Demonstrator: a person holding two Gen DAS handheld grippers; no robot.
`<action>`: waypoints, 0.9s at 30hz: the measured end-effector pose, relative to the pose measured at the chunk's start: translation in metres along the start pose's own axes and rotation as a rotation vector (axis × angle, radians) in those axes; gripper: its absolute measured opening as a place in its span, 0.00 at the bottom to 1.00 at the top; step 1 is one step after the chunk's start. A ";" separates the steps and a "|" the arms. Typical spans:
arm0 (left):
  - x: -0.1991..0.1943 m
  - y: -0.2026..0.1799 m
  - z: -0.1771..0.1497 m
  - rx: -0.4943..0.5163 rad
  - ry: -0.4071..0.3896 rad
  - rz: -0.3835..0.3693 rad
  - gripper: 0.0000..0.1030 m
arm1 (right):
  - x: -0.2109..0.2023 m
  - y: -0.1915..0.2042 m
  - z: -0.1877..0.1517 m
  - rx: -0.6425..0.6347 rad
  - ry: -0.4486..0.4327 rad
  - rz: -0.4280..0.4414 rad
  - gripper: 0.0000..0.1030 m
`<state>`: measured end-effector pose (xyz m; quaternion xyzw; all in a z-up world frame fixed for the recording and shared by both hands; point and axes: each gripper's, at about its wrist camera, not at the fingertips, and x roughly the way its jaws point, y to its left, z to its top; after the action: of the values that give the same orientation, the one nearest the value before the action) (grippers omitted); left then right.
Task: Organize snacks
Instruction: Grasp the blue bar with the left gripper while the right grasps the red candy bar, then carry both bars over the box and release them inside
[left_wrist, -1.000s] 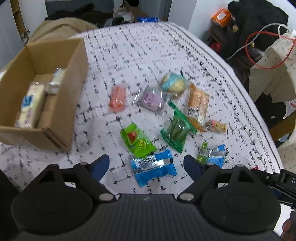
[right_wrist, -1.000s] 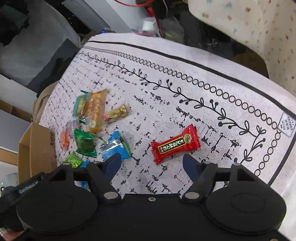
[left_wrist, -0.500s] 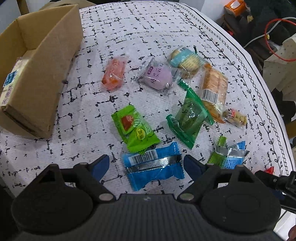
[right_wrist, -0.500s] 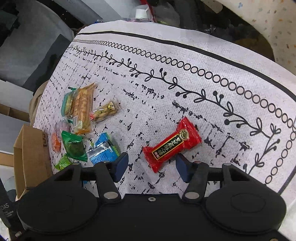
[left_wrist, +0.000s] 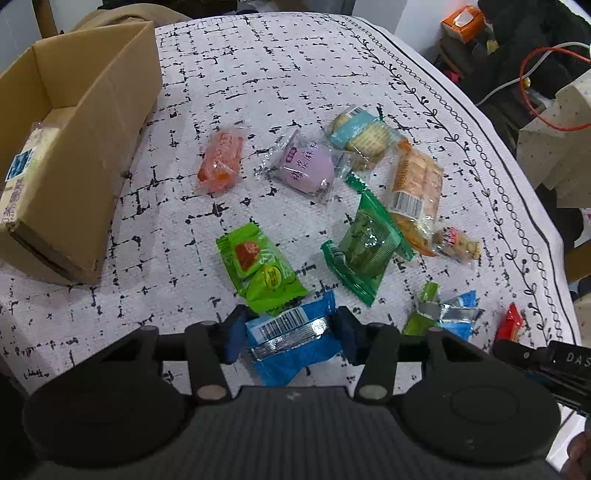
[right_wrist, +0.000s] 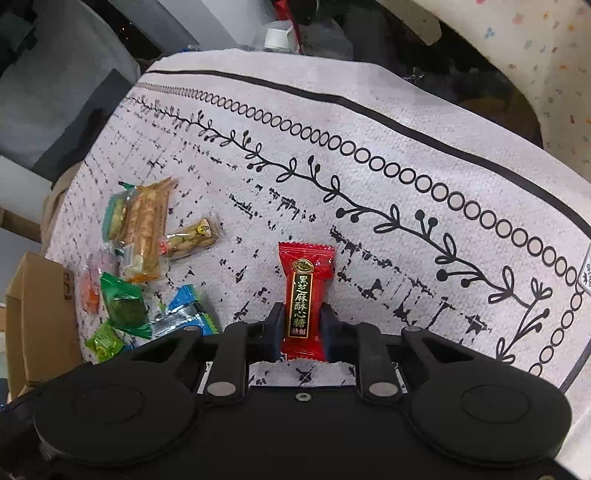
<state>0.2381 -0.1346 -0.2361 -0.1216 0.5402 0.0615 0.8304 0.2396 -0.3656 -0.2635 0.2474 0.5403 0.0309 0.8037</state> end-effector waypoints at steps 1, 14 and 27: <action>-0.002 0.000 -0.001 0.000 -0.003 -0.001 0.48 | -0.001 0.001 -0.001 -0.003 -0.003 0.010 0.19; -0.056 0.008 0.001 0.027 -0.105 -0.006 0.46 | -0.034 0.042 -0.009 -0.133 -0.110 0.140 0.19; -0.106 0.033 0.014 -0.001 -0.199 0.010 0.45 | -0.045 0.107 -0.013 -0.244 -0.178 0.281 0.19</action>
<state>0.1992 -0.0957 -0.1384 -0.1126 0.4557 0.0776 0.8796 0.2327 -0.2815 -0.1825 0.2229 0.4195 0.1859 0.8601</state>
